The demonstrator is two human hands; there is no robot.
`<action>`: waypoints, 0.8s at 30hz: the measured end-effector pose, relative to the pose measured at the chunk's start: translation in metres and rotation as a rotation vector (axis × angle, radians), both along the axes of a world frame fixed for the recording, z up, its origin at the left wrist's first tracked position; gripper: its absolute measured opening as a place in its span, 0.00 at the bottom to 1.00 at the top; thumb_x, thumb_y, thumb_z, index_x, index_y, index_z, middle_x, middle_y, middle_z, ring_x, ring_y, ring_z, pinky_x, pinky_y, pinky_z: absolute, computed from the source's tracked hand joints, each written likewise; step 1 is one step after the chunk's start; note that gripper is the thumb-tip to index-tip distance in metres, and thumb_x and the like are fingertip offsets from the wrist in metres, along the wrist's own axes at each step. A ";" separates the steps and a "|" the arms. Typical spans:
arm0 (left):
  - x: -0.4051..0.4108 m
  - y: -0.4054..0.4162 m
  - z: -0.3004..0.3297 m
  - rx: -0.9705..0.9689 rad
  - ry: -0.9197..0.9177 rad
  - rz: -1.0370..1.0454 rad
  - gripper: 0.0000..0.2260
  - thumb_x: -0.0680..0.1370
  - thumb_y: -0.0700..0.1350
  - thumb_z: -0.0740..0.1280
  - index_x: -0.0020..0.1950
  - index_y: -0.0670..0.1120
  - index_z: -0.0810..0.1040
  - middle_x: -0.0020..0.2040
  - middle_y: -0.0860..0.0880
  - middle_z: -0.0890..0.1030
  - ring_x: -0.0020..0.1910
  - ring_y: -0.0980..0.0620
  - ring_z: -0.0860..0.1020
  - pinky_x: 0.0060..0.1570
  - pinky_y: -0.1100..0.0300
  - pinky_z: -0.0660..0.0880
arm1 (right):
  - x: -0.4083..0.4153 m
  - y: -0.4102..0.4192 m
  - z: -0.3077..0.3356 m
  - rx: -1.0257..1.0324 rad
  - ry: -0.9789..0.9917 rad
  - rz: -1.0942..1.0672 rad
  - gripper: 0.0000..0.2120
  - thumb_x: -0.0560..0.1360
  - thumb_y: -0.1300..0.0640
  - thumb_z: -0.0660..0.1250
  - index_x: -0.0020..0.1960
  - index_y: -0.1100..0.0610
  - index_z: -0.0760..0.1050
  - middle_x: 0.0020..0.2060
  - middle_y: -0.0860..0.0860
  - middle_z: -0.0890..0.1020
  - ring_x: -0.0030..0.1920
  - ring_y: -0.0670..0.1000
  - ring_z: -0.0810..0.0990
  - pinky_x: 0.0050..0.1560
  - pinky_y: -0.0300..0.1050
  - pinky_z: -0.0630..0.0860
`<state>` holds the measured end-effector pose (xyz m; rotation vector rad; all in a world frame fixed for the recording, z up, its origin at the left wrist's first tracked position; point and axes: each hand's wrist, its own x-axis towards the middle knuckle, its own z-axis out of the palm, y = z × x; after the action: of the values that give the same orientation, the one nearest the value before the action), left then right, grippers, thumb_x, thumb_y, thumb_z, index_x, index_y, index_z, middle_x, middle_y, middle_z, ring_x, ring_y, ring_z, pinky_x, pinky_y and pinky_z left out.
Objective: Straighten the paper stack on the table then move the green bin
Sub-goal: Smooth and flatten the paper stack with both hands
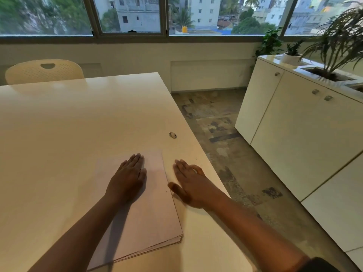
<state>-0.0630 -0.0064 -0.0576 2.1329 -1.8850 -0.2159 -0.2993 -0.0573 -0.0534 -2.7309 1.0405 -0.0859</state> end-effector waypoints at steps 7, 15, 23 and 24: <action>0.002 -0.002 0.004 0.033 0.060 -0.013 0.23 0.85 0.46 0.51 0.80 0.43 0.55 0.81 0.47 0.54 0.80 0.54 0.51 0.77 0.56 0.48 | -0.016 -0.002 0.001 0.007 0.020 -0.108 0.36 0.79 0.36 0.37 0.78 0.58 0.42 0.78 0.53 0.45 0.78 0.49 0.40 0.76 0.49 0.40; -0.003 0.006 0.039 -0.073 0.234 -0.045 0.22 0.85 0.48 0.56 0.78 0.44 0.62 0.79 0.47 0.61 0.78 0.51 0.58 0.75 0.58 0.53 | -0.009 0.003 0.039 0.196 -0.293 -0.159 0.34 0.73 0.73 0.57 0.76 0.53 0.61 0.76 0.49 0.61 0.73 0.53 0.64 0.73 0.46 0.59; -0.063 0.024 0.052 -0.154 0.209 -0.022 0.21 0.81 0.41 0.60 0.74 0.44 0.70 0.74 0.46 0.70 0.74 0.48 0.67 0.74 0.55 0.62 | -0.013 0.010 0.050 0.033 -0.517 -0.302 0.13 0.73 0.66 0.68 0.56 0.58 0.82 0.51 0.55 0.85 0.49 0.52 0.83 0.55 0.50 0.78; -0.070 0.025 0.052 -0.143 0.215 -0.013 0.21 0.81 0.41 0.60 0.75 0.43 0.69 0.75 0.45 0.69 0.74 0.47 0.67 0.74 0.55 0.62 | -0.014 0.010 0.052 0.039 -0.494 -0.299 0.13 0.73 0.64 0.69 0.56 0.57 0.82 0.50 0.54 0.85 0.48 0.51 0.83 0.55 0.49 0.78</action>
<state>-0.1329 0.0190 -0.0055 1.9217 -1.7371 -0.2916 -0.3129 -0.0475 -0.0013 -2.3113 1.2553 -0.7352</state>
